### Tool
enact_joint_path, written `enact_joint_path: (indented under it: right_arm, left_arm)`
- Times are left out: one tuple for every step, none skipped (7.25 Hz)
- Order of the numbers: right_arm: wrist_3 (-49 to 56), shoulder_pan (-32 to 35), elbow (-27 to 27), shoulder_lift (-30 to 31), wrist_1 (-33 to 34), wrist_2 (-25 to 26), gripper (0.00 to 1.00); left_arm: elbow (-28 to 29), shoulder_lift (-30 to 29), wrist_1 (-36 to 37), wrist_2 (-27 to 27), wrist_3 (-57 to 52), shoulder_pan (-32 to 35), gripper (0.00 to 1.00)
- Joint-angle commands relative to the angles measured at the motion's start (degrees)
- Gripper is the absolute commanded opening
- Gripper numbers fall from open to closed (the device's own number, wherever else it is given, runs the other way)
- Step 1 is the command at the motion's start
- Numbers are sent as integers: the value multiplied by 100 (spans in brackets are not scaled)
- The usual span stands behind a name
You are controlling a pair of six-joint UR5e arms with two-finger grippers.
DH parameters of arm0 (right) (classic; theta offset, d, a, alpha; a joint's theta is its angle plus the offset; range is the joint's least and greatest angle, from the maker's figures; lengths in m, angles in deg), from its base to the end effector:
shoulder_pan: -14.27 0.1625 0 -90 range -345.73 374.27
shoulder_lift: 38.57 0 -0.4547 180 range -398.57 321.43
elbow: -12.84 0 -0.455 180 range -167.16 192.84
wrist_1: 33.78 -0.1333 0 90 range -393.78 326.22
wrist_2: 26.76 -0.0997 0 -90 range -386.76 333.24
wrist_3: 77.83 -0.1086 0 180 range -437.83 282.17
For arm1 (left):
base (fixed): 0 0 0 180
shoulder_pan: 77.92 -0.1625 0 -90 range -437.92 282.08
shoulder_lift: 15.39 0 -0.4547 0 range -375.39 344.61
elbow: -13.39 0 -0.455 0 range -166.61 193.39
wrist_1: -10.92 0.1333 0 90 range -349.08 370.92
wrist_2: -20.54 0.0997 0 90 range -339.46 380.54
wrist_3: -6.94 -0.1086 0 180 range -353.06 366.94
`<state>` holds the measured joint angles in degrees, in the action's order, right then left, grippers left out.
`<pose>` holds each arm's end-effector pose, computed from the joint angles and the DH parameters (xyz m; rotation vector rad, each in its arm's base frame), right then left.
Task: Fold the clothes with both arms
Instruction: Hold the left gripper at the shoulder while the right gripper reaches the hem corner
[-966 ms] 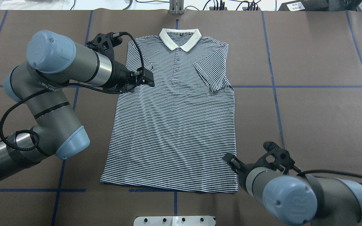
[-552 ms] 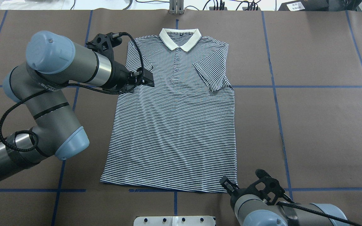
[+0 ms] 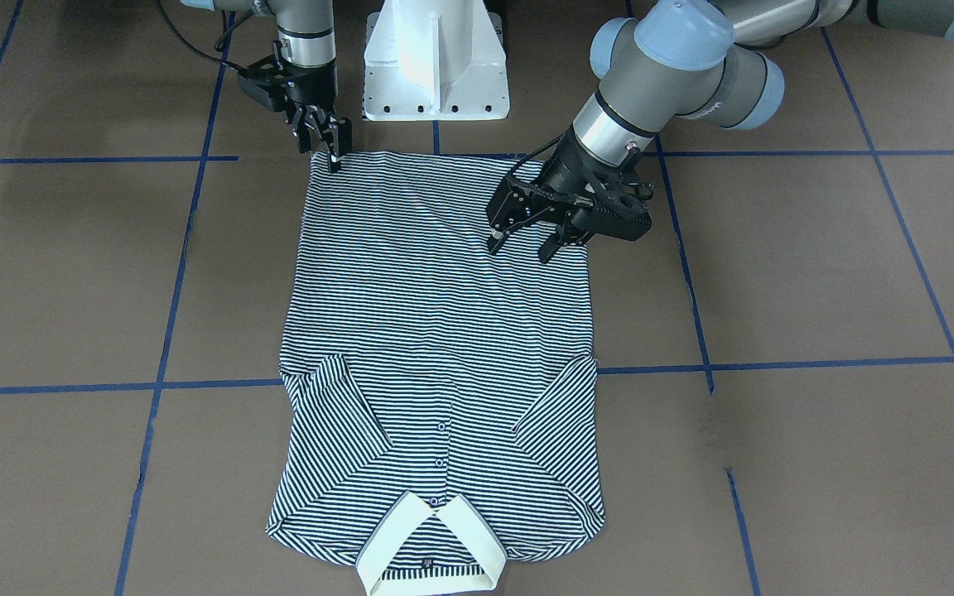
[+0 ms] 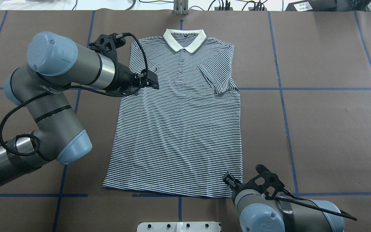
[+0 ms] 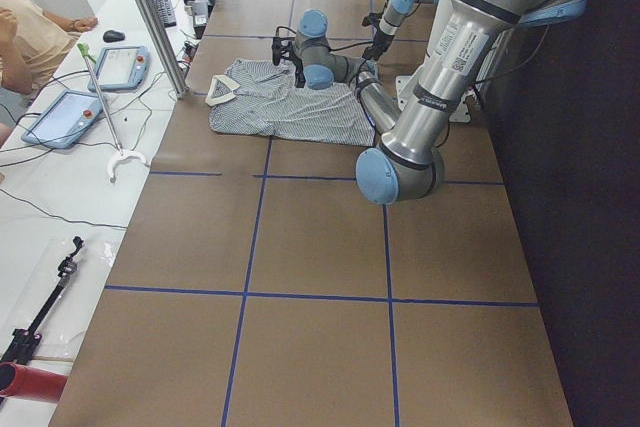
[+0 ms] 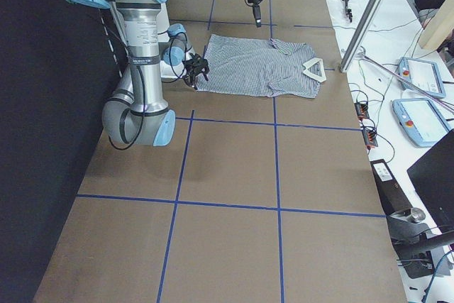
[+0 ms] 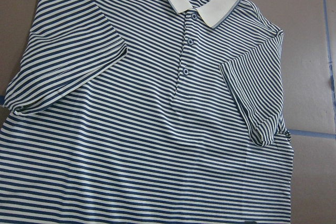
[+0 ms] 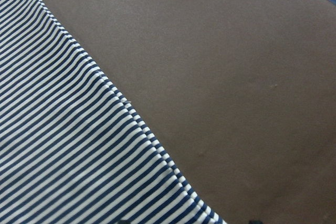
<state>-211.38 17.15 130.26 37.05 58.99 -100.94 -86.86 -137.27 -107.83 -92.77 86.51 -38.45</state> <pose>-0.5864 -0.1926 0.3181 0.0140 -0.7512 0.8673 0.4864 -0.5175 0.1819 0.1936 1.2525 -0.1858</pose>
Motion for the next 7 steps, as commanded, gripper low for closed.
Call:
enact_joint_path:
  right_arm:
    - [22, 19, -9, -65, 30, -26, 77]
    - [-4, 19, 0, -57, 30, -17, 73]
    - [-13, -24, -8, -30, 39, -17, 71]
    - [-30, -42, -9, -13, 39, -17, 71]
    - [-30, -60, -26, 13, 48, -17, 69]
    - [-30, -51, -26, 49, 57, -26, 67]
    - [-30, -51, -17, 49, 57, -26, 67]
  left_arm:
    - [5, 15, 0, -6, 6, 0, 80]
    - [5, 33, 0, -6, 6, 0, 80]
    - [5, 33, 0, -6, 6, 0, 80]
    - [5, 33, 0, -6, 6, 0, 80]
    - [5, 24, 0, -15, 6, 0, 80]
    - [5, 24, 0, -15, 6, 0, 80]
    - [5, 24, 0, -15, 6, 0, 80]
